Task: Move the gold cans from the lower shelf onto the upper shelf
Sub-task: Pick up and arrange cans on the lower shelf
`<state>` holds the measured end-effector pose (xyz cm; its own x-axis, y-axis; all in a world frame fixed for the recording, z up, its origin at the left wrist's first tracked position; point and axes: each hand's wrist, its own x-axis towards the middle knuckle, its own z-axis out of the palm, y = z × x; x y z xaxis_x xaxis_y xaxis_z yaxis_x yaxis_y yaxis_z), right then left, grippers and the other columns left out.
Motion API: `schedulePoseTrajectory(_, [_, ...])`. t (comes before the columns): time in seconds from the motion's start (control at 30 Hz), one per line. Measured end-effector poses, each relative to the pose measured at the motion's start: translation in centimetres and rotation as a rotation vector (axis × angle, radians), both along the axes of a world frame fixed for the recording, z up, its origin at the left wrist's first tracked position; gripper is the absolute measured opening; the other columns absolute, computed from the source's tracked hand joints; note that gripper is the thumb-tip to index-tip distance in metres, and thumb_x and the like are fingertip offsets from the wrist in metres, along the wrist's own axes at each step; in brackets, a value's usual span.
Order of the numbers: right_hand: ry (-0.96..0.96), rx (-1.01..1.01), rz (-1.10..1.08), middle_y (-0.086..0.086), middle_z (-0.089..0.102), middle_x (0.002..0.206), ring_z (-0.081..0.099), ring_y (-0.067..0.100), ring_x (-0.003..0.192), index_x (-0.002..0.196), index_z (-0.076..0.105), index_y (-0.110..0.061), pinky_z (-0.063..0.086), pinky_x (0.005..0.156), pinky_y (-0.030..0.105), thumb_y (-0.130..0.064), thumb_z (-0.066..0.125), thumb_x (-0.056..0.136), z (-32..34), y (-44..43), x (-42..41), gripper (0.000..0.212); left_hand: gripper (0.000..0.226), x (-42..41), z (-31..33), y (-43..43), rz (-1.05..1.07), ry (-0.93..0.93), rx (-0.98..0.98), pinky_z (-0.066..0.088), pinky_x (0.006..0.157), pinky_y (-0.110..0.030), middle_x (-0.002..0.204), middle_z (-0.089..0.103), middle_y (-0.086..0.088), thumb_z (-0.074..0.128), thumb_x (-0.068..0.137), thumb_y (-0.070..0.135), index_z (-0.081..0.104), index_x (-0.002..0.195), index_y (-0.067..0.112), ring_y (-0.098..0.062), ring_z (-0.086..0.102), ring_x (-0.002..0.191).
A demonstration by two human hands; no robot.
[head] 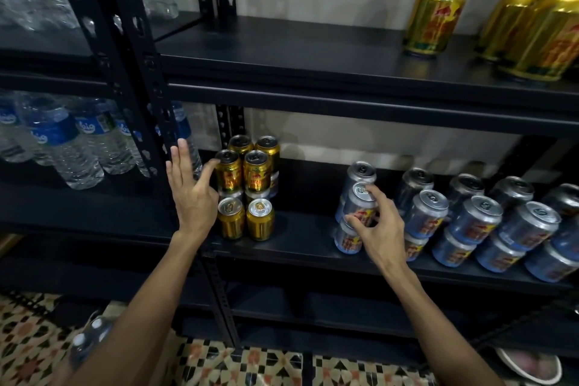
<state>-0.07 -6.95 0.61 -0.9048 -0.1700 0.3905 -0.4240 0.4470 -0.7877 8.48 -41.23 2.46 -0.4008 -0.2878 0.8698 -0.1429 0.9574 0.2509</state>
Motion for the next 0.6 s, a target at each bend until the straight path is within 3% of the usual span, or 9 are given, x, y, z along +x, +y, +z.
schedulePoseTrajectory(0.13, [0.032,0.027,-0.015,0.001,0.054,0.131,0.047,-0.004,0.113,0.143,0.052,-0.025,0.031,0.098,-0.001,-0.012,0.087,0.078,-0.1,-0.3,0.4,0.075,0.050,0.0,0.1,0.0,0.008,0.001,-0.004,0.003,0.123,-0.044,0.154,0.023,-0.031,0.044,0.080,-0.021,0.067,0.114,0.008,-0.024,-0.005,0.152])
schedulePoseTrajectory(0.23, [0.023,0.039,-0.029,0.001,0.052,0.131,0.041,-0.010,0.109,0.144,0.051,-0.024,0.025,0.092,-0.007,-0.010,0.086,0.079,0.0,-0.3,0.6,0.075,0.048,0.1,0.1,-0.1,0.002,-0.011,0.001,0.003,0.123,-0.044,0.155,0.022,-0.031,0.042,0.082,-0.018,0.068,0.112,0.007,-0.024,-0.005,0.152])
schedulePoseTrajectory(0.3, [0.009,0.044,-0.033,0.000,0.052,0.130,0.044,-0.006,0.111,0.146,0.048,-0.028,0.033,0.098,0.002,-0.013,0.085,0.080,0.1,-0.4,0.6,0.077,0.048,0.1,0.1,-0.1,0.002,-0.010,-0.003,0.003,0.123,-0.044,0.155,0.023,-0.031,0.042,0.081,-0.019,0.068,0.111,0.007,-0.024,-0.005,0.152])
schedulePoseTrajectory(0.4, [-0.034,0.025,-0.044,-0.003,0.052,0.132,0.052,0.007,0.117,0.150,0.041,-0.035,0.044,0.103,0.030,-0.017,0.084,0.081,-0.1,-0.5,0.7,0.083,0.049,0.1,0.1,-0.2,0.002,-0.003,-0.015,0.004,0.123,-0.044,0.154,0.023,-0.032,0.043,0.078,-0.022,0.069,0.111,0.005,-0.024,-0.004,0.152])
schedulePoseTrajectory(0.6, [0.025,-0.010,-0.066,0.001,0.044,0.151,0.045,0.020,0.139,0.155,0.033,-0.029,0.040,0.114,0.040,-0.016,0.087,0.078,0.0,-0.6,1.1,0.095,0.051,0.2,0.0,-0.4,0.002,-0.006,-0.030,0.004,0.123,-0.044,0.154,0.023,-0.031,0.049,0.076,-0.025,0.069,0.112,0.005,-0.025,-0.004,0.152])
